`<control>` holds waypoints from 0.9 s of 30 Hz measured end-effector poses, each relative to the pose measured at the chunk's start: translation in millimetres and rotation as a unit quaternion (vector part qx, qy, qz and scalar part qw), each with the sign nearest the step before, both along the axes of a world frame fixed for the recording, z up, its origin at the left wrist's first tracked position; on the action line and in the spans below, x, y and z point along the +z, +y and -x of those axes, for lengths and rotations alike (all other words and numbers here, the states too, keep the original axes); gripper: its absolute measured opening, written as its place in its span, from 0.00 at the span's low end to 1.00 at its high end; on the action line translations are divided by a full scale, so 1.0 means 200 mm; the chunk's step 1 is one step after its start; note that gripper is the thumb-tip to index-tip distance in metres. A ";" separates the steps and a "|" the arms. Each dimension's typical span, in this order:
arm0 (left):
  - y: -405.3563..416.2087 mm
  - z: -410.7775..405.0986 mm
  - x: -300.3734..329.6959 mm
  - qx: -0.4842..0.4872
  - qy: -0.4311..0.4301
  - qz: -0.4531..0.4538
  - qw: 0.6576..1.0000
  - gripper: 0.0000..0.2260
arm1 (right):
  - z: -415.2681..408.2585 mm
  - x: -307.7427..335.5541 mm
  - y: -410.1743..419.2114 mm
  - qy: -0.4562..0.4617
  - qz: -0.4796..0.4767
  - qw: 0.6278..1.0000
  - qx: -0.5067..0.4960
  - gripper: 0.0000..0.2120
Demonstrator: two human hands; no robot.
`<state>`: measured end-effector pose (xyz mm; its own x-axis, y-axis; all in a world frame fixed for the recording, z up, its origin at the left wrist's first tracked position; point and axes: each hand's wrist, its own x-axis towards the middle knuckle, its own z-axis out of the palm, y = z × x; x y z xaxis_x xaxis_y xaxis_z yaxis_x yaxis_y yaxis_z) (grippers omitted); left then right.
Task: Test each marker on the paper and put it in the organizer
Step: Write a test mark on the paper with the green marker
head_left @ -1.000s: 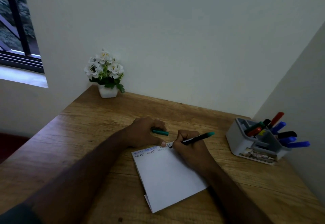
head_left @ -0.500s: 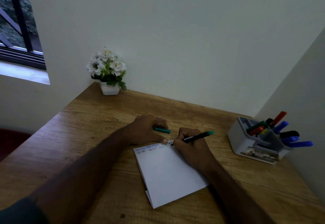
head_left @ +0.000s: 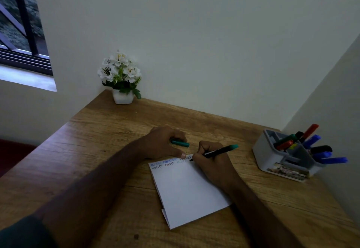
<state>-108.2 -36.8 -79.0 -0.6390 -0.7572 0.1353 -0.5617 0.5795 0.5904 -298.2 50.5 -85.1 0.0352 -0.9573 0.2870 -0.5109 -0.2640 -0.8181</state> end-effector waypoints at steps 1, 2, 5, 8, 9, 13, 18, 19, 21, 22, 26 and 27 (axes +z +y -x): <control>0.00 0.00 0.00 -0.001 0.002 -0.001 1.000 0.25 | 0.00 0.00 0.00 -0.001 0.001 1.000 -0.002 0.15; 0.00 0.00 0.00 -0.001 0.002 -0.002 1.000 0.25 | 0.00 0.00 0.00 -0.004 0.004 1.000 -0.006 0.15; 0.00 0.00 0.00 -0.002 0.000 -0.003 1.000 0.25 | 0.00 0.00 -0.01 -0.004 0.009 1.000 -0.014 0.15; 0.00 0.00 -0.01 -0.003 0.005 -0.004 1.000 0.25 | 0.00 0.00 -0.01 -0.007 0.010 1.000 -0.016 0.16; 0.00 0.00 -0.01 -0.004 0.006 -0.003 1.000 0.25 | 0.00 0.00 0.00 -0.008 0.010 1.000 -0.015 0.16; -0.02 0.00 -0.03 0.003 0.014 -0.009 1.000 0.27 | 0.00 0.00 -0.01 -0.010 0.015 1.000 -0.012 0.13; -0.03 0.00 -0.04 0.005 0.016 -0.014 1.000 0.28 | 0.00 0.00 -0.01 -0.003 0.020 1.000 -0.016 0.13; -0.03 0.00 -0.05 0.005 0.014 -0.016 1.000 0.28 | 0.00 0.00 -0.01 -0.003 0.019 1.000 -0.016 0.13; -0.03 0.00 -0.04 0.005 0.009 -0.013 1.000 0.28 | 0.00 0.00 -0.01 -0.002 0.019 1.000 -0.013 0.14; -0.02 0.00 -0.04 0.004 0.006 -0.010 1.000 0.28 | 0.00 0.00 0.00 -0.001 0.018 1.000 -0.011 0.14; -0.01 0.00 -0.02 0.003 0.002 -0.009 1.000 0.28 | 0.01 0.00 -0.01 -0.006 0.016 1.000 -0.015 0.14; -0.01 0.00 -0.02 0.002 -0.001 -0.009 1.000 0.28 | 0.01 0.00 -0.01 -0.005 0.014 1.000 -0.016 0.14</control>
